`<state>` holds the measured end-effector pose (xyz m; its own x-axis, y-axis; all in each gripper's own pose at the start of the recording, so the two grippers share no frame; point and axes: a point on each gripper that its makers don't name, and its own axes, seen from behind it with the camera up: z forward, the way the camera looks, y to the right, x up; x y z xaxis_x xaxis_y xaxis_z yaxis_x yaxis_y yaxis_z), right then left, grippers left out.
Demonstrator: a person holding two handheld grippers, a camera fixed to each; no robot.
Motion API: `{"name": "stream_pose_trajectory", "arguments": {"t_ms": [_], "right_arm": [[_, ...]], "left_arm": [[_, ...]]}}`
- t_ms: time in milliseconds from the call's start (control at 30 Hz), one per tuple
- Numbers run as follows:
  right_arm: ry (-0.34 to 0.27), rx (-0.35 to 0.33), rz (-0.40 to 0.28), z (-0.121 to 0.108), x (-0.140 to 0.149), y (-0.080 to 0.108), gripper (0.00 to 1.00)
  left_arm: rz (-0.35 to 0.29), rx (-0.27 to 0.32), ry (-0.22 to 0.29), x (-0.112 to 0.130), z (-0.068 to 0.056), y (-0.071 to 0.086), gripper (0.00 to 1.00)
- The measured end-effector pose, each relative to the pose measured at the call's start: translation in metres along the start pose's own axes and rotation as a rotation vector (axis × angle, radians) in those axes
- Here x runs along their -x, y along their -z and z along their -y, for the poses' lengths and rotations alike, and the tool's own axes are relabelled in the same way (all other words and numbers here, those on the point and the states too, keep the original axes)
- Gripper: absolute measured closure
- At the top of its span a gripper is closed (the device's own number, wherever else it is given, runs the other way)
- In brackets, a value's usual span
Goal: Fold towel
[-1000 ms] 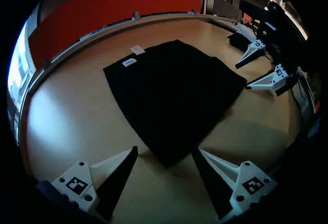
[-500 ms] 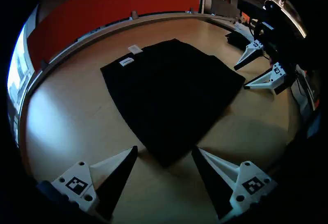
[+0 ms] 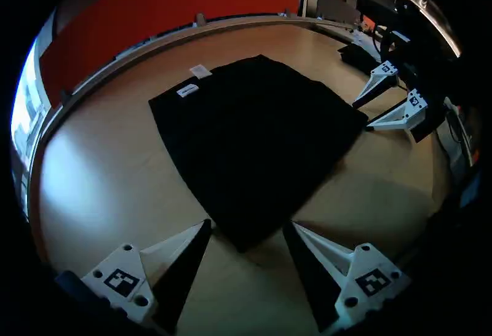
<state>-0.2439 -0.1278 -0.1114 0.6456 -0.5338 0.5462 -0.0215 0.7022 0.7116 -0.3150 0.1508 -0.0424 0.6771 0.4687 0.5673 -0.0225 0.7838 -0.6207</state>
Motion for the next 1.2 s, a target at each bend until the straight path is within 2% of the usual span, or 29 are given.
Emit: {"name": "stream_pose_trajectory", "arguments": {"t_ms": [67, 267, 333, 467, 500, 533, 733, 967, 1200], "right_arm": [[0.002, -0.001, 0.001, 0.0, 0.0, 0.0, 0.38], [-0.006, 0.004, 0.004, -0.001, 0.0, 0.001, 0.55], [-0.01, 0.007, 0.004, -0.002, 0.0, 0.001, 0.64], [-0.011, 0.011, 0.003, -0.003, 0.001, 0.001, 0.75], [-0.01, 0.011, 0.003, -0.003, 0.001, 0.001, 0.76], [-0.008, 0.011, 0.003, -0.003, 0.001, 0.001, 0.78], [-0.016, 0.01, -0.012, -0.001, -0.005, 0.001, 0.8], [-0.032, 0.024, -0.034, -0.006, -0.012, 0.008, 0.81], [-0.038, 0.04, -0.066, -0.009, -0.025, 0.022, 0.82]], "left_arm": [[0.002, 0.002, -0.002, 0.0, -0.001, 0.0, 0.2], [0.005, -0.001, 0.0, 0.0, -0.003, 0.0, 0.27], [0.006, -0.002, 0.002, 0.0, -0.003, -0.001, 0.35], [0.009, -0.003, 0.003, -0.001, -0.004, -0.002, 0.49], [0.009, -0.004, 0.003, -0.002, -0.004, -0.002, 0.57], [0.009, -0.007, 0.005, -0.002, -0.004, -0.002, 0.65], [0.012, -0.022, 0.03, -0.006, -0.001, -0.003, 0.88], [0.016, -0.015, 0.058, -0.01, -0.002, 0.001, 0.88], [-0.008, -0.021, 0.084, -0.023, -0.002, 0.013, 0.89]]}}
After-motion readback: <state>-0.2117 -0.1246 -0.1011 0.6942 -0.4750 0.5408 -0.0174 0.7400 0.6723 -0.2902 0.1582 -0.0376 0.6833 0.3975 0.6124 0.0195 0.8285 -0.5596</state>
